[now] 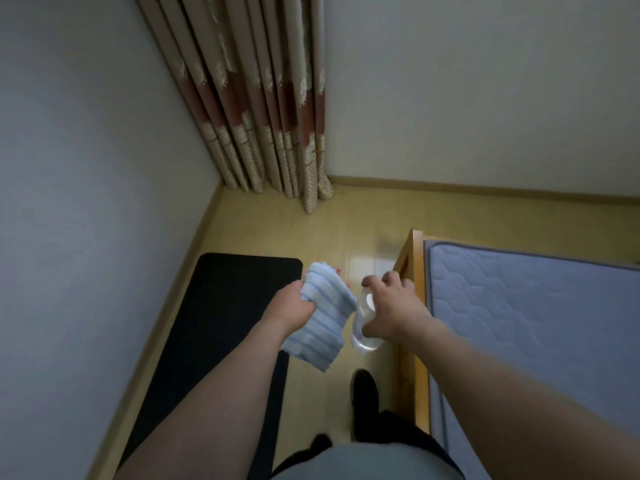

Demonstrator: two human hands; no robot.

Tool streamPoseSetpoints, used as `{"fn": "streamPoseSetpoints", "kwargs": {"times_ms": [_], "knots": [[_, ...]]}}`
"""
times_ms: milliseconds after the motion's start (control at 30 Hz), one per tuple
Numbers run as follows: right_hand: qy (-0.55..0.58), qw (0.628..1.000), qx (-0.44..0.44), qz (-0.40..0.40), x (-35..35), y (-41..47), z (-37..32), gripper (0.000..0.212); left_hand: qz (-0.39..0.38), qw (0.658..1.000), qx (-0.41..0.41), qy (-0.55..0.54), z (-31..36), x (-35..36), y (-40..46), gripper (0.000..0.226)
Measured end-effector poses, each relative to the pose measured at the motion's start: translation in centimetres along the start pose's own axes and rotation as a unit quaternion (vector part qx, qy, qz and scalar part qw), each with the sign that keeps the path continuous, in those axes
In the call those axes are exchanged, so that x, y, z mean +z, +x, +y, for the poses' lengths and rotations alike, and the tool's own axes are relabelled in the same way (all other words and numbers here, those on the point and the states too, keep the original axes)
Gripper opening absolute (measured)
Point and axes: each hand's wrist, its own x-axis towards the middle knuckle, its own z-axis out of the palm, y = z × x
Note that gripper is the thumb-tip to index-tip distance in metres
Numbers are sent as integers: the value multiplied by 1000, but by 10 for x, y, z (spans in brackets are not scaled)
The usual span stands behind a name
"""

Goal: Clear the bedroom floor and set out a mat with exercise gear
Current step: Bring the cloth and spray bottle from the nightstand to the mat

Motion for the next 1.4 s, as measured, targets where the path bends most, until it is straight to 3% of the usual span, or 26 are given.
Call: {"fn": "streamPoseSetpoints", "kwargs": {"times_ms": [433,633,900,1133,1333,1400], "knots": [[-39,996,-80,-8,-128,254,-12,88,107,987,-96,-76,63,-105,221,12],[-41,994,-95,-31,-189,368,11,89,108,977,-138,-118,122,-123,320,12],[-94,983,-150,-39,-290,533,40,84,204,946,-171,-183,220,-179,447,15],[-118,967,-224,-41,-343,630,-18,88,261,915,-201,-232,244,-242,494,16],[-148,943,-283,-95,-343,696,-92,92,284,875,-253,-298,209,-275,526,13],[-184,927,-310,-106,-333,726,-127,92,309,846,-275,-335,179,-295,546,11]]}}
